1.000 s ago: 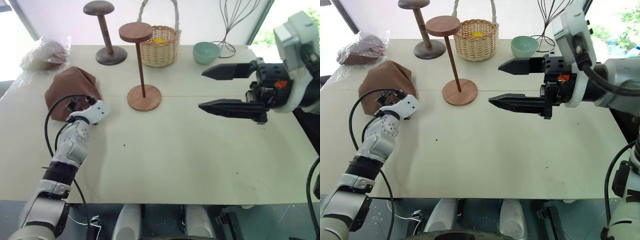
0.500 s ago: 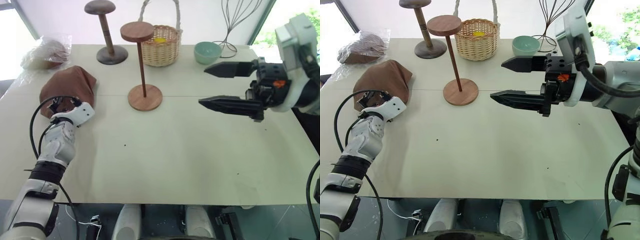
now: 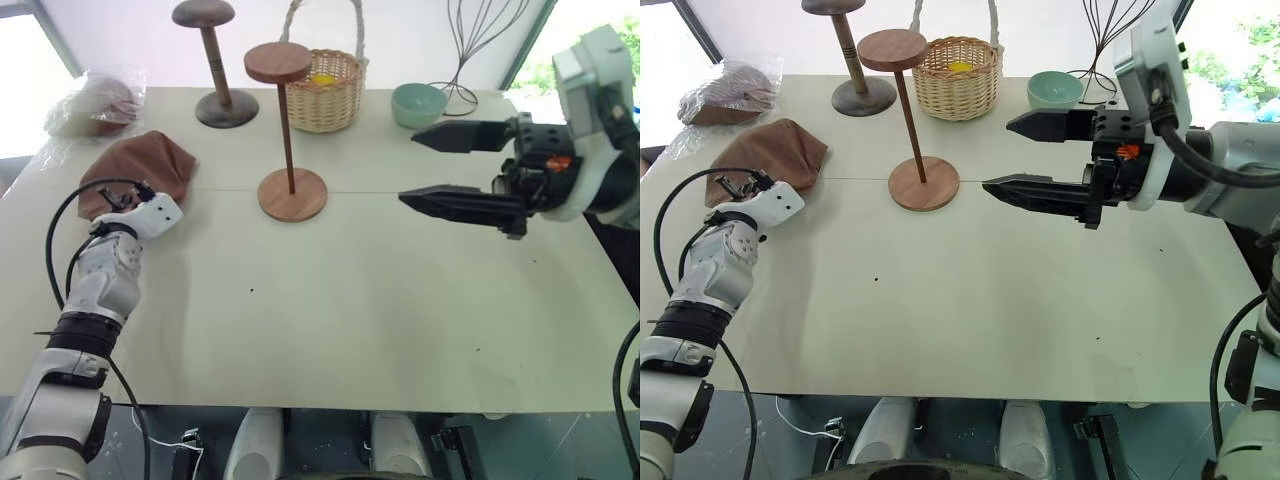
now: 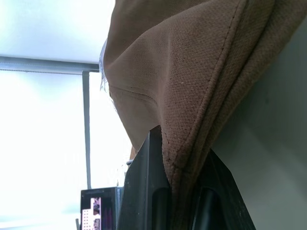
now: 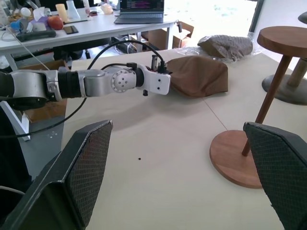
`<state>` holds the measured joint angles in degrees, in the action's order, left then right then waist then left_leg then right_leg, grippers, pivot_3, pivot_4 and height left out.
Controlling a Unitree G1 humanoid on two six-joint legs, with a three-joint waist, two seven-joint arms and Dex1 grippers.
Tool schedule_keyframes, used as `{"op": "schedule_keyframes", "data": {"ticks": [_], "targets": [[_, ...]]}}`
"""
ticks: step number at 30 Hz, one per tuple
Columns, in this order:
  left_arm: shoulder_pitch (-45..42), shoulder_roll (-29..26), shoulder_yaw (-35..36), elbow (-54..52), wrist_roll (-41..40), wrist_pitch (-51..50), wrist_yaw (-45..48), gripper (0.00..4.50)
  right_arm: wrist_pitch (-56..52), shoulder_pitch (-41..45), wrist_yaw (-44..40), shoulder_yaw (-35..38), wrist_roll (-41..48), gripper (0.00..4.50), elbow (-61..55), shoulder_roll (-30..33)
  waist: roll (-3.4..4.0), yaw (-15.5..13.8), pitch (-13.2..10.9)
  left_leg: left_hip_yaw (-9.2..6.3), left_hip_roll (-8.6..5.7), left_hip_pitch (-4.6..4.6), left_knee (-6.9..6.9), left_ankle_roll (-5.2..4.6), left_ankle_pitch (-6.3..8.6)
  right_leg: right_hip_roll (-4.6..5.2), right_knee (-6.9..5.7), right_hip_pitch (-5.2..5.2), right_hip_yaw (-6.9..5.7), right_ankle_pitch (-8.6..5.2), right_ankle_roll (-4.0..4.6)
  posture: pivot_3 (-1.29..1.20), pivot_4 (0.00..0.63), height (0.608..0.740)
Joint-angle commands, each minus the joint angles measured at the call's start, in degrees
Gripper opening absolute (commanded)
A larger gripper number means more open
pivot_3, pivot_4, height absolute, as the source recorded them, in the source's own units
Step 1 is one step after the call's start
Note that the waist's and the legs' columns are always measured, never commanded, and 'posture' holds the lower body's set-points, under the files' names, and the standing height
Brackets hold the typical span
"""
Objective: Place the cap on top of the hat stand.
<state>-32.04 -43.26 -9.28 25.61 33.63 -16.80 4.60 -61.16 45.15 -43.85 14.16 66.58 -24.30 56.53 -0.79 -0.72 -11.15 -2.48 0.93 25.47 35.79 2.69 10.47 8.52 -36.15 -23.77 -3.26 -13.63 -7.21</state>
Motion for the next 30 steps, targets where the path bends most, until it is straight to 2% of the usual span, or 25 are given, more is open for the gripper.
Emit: {"op": "schedule_keyframes", "data": {"ticks": [1, 5, 10, 15, 20, 24, 30], "targets": [[-1.3, -3.7, 5.0, -5.9, -3.0, 4.1, 1.1, 0.07, 2.1, 0.4, -0.9, 1.3, -1.9, 4.5, 0.0, 1.7, -0.04, 0.0, 0.0, 0.0, 0.0, 0.02, 0.0, 0.0, 0.0, 0.0, 0.0, -0.01, 0.0, 0.0, 0.0, 0.0, 0.15, 0.728], [-4.0, -7.2, 9.2, -10.8, -7.4, 10.4, 3.2, 0.07, 3.6, 1.1, -2.7, 1.1, -5.2, 4.5, 2.6, 3.4, -0.04, -0.1, 0.0, 0.01, 0.0, 0.06, 0.0, 0.01, 0.0, 0.01, 0.04, -0.04, 0.0, 0.0, 0.0, 0.0, 0.15, 0.728], [-10.9, -8.7, 12.1, -15.5, -11.9, 15.1, 6.7, 0.07, 6.1, 2.7, -5.9, 1.0, -9.6, 4.5, 7.3, 6.1, -0.16, 0.0, -0.1, 0.08, 0.0, 0.12, 0.02, 0.02, 0.0, 0.04, 0.06, -0.05, 0.0, 0.0, 0.0, 0.0, 0.15, 0.728], [-21.1, -6.9, 10.9, -16.9, -13.5, 18.1, 8.7, 0.07, 7.8, 4.6, -7.5, 0.6, -12.9, 4.5, 10.4, 7.0, -0.16, 0.0, -0.1, 0.18, 0.0, 0.11, -0.01, 0.01, 0.0, 0.04, 0.07, -0.07, 0.03, 0.01, -0.05, 0.0, 0.15, 0.728], [-28.9, -0.6, 9.4, -18.5, -15.8, 18.4, 10.7, 0.07, 8.8, 5.2, -8.3, 0.5, -15.3, 4.5, 11.3, 7.1, -0.17, 0.0, -0.1, 0.25, 0.0, 0.06, 0.01, 0.0, -0.01, 0.04, 0.04, -0.04, 0.08, 0.1, -0.25, 0.0, 0.15, 0.728], [-27.0, 0.7, 8.2, -22.8, -16.7, 20.0, 14.6, 0.07, 9.2, 5.0, -8.1, 0.9, -16.7, 4.5, 11.5, 7.2, -0.16, 0.3, -0.1, 0.35, 0.0, 0.04, 0.03, 0.0, -0.01, 0.05, 0.05, -0.04, 0.18, 0.12, -0.3, 0.0, 0.15, 0.728], [-16.5, -0.7, 9.2, -30.9, -18.2, 20.1, 20.0, 0.07, 8.7, 5.0, -7.8, 1.5, -17.0, 4.5, 11.0, 7.0, -0.14, 1.0, -0.1, 0.39, 0.01, -0.05, -0.03, -0.01, -0.01, 0.03, 0.01, -0.05, 0.23, 0.12, -0.3, 0.0, 0.15, 0.728]]}}
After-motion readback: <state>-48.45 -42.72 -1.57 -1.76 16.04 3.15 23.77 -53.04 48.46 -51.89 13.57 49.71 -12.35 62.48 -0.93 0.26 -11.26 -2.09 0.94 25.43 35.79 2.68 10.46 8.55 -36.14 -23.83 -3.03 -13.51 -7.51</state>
